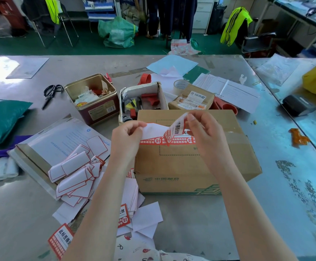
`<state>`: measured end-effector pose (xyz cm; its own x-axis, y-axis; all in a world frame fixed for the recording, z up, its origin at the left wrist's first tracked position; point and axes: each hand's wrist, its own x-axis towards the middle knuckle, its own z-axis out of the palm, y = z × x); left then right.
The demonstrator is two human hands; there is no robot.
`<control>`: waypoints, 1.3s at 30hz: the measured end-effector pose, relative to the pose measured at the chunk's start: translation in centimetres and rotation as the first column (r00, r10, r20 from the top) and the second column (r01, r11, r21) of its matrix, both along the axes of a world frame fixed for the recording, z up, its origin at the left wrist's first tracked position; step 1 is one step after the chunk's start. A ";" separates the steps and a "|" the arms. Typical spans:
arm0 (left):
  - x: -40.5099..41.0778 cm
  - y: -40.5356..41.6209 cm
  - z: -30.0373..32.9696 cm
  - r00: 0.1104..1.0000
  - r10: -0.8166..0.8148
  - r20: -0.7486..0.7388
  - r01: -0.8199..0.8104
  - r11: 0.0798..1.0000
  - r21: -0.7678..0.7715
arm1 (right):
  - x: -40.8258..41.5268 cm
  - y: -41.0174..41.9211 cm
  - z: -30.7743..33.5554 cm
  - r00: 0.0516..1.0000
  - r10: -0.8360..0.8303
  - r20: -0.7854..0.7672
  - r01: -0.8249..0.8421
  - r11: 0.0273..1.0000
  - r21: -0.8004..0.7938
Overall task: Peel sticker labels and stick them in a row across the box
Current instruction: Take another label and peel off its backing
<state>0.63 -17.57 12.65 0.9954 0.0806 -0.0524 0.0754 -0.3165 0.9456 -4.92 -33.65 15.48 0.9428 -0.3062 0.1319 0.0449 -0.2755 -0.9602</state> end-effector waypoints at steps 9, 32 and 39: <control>0.9 4.0 -0.7 0.993 0.121 0.003 -0.121 0.992 -0.022 | 1.4 2.8 -0.4 0.999 0.041 0.001 -0.041 0.999 -0.002; 4.1 20.9 -11.0 0.858 0.361 -0.365 -0.451 0.870 -0.201 | 7.1 17.5 -3.8 0.951 0.266 -0.158 -0.263 0.964 0.043; 3.6 24.1 -15.0 0.792 0.378 -0.480 -0.532 0.813 -0.238 | 7.8 19.8 -6.6 0.911 0.296 -0.286 -0.301 0.953 0.028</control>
<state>4.19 6.53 -2.36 0.7292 0.4186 -0.5413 0.5121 0.1908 0.8375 2.88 -13.87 8.92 0.9884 -0.0047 -0.1521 -0.1462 -0.3077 -0.9402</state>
